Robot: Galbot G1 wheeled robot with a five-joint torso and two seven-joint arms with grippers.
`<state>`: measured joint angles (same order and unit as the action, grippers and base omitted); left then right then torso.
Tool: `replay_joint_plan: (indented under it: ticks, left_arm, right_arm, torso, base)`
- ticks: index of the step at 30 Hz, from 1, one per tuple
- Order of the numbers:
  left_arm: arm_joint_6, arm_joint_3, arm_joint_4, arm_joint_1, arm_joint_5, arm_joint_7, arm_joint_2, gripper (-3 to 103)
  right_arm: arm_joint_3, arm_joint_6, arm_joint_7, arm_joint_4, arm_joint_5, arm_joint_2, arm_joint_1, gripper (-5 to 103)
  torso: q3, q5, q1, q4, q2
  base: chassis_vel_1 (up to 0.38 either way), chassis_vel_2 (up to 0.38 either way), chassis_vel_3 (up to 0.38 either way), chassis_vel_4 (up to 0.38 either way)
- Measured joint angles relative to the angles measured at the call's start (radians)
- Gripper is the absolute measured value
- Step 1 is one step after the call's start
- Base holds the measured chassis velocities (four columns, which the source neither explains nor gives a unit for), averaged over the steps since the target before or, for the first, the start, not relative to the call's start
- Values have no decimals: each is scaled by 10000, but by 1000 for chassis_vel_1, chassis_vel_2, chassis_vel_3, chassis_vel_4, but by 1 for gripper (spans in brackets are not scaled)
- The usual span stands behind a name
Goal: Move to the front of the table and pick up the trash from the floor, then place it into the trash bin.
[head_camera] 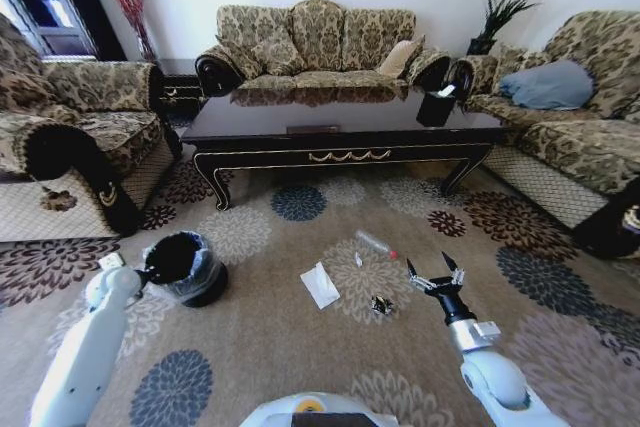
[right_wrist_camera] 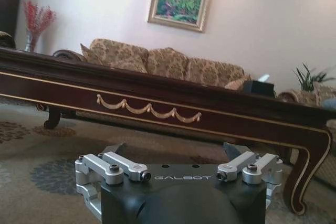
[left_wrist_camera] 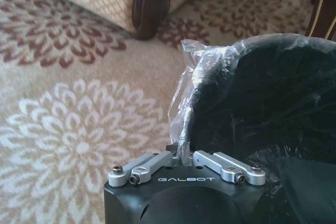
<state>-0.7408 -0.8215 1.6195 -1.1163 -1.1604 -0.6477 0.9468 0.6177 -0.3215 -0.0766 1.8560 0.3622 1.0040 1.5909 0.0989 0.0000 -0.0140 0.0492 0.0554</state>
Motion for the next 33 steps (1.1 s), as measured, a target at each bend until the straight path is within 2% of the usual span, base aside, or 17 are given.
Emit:
replay_joint_plan:
  ticks: [3,6,7,10,11,15,16,19,22,26,27,30,33]
  left_arm:
    - [0,-303,622,-477,-127,-15,-68,0]
    - [0,-557,1686,-1039,-613,-144,-228,0]
    - [0,-557,1686,-1039,-613,-144,-228,0]
    - [19,-518,2338,-1224,-871,-180,-453,0]
    - [19,-518,2338,-1224,-871,-180,-453,0]
    - [27,-832,2910,-1738,-1098,-351,-655,0]
    - [27,-832,2910,-1738,-1098,-351,-655,0]
    - [31,-1245,3347,-2326,-1177,-409,-711,0]
    - [33,-1448,3556,-2602,-1215,-440,-713,0]
    - [41,-1957,4022,-3174,-1332,-562,-678,0]
    - [41,-1957,4022,-3174,-1332,-562,-678,0]
    - [46,-2235,4280,-3486,-1350,-618,-575,0]
    - [46,-2322,4372,-3592,-1350,-641,-522,0]
  right_arm:
    - [-163,292,-222,-55,304,-116,-73,100]
    - [-388,1078,-610,31,1202,-350,228,100]
    - [-388,1078,-610,31,1202,-350,228,100]
    - [-708,1867,-933,239,2335,-454,663,100]
    - [-708,1867,-933,239,2335,-454,663,100]
    - [-1564,2712,-1608,273,4854,-507,436,100]
    - [-1564,2712,-1608,273,4854,-507,436,100]
    - [-2141,3277,-2277,119,6422,-418,-155,100]
    - [-2401,3385,-2509,-106,6805,-355,-505,100]
    - [-2894,3978,-3416,-410,7714,-186,-1206,100]
    - [-2894,3978,-3416,-410,7714,-186,-1206,100]
    - [-3079,4951,-4652,-552,8595,-16,-1658,100]
    - [-3160,5195,-4920,-773,8781,50,-1855,100]
  torso:
    - [0,0,0,-1,0]
    - [-1,-1,1,-8,0]
    - [-1,-1,1,-8,0]
    - [-2,0,1,18,1]
    - [-2,0,1,18,1]
    - [-2,0,1,0,1]
    - [-2,0,1,0,1]
    - [-2,-1,2,-4,2]
    - [-2,-1,2,-2,2]
    - [-2,0,2,2,3]
    - [-2,0,2,2,3]
    - [-2,-1,2,0,3]
    - [-1,-1,3,2,2]
  base:
    - [0,0,0,0]
    - [0,0,0,0]
    - [0,0,0,0]
    - [0,0,0,0]
    - [0,0,0,0]
    - [0,0,0,0]
    - [0,0,0,0]
    - [0,0,0,0]
    - [0,0,0,0]
    - [0,0,0,0]
    - [0,0,0,0]
    - [0,0,0,0]
    - [0,0,0,0]
